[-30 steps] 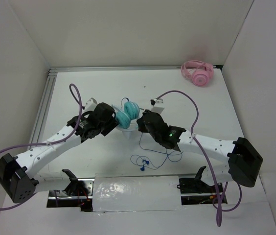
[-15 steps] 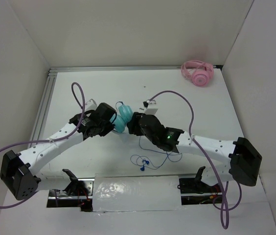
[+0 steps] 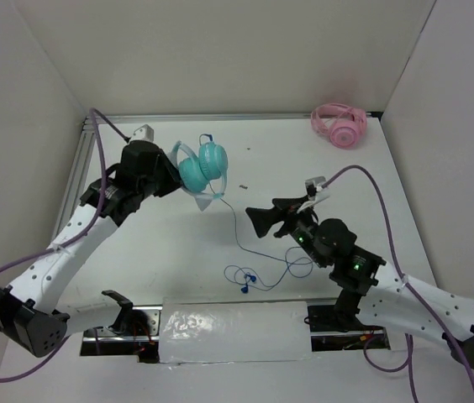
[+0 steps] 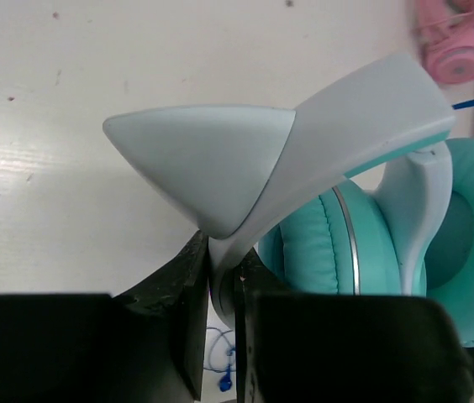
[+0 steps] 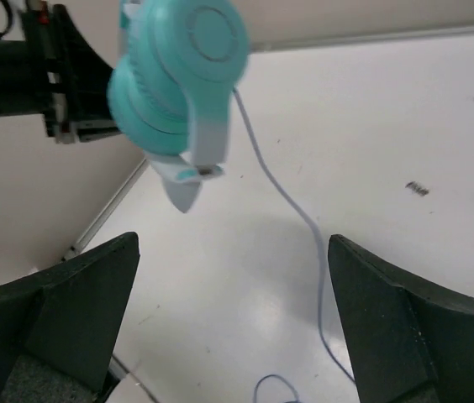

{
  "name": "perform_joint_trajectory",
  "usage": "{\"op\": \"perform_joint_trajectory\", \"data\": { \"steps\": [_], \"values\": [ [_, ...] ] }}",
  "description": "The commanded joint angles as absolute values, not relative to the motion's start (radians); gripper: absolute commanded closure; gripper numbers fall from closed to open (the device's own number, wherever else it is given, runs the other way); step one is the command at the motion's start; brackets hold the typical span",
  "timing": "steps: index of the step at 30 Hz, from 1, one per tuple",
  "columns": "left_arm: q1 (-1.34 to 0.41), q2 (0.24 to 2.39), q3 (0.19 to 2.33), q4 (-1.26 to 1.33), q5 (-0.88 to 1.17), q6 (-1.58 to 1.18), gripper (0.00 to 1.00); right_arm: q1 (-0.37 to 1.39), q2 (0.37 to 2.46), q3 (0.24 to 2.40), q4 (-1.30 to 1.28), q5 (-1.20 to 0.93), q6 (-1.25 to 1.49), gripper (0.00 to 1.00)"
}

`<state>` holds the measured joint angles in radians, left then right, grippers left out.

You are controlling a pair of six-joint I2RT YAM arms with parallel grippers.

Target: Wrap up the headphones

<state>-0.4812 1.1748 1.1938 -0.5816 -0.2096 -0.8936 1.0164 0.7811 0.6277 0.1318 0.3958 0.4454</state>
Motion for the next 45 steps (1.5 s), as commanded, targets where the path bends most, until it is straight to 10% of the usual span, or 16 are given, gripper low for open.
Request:
{"op": "perform_joint_trajectory", "data": {
  "steps": [1,21,29,39,45],
  "values": [
    [-0.451,1.115,1.287,-0.495,-0.063,-0.833,1.0,0.953,0.712,0.526,0.216,0.368,0.35,0.0],
    [-0.453,1.063,1.503,-0.638,0.018,-1.069,1.0,0.729,1.399,0.647,0.738,-0.081,0.072,0.01],
    [-0.459,1.063,1.538,-0.627,0.005,-1.074,1.0,0.73,1.615,0.788,0.741,-0.233,0.146,0.22],
    [-0.454,1.123,1.625,-0.692,-0.211,-1.195,1.0,0.885,1.606,0.626,0.789,-0.258,0.256,0.91],
    [-0.449,1.205,1.624,-0.785,-0.308,-1.328,1.0,1.044,1.537,0.689,0.611,-0.083,0.229,1.0]
  ]
}}
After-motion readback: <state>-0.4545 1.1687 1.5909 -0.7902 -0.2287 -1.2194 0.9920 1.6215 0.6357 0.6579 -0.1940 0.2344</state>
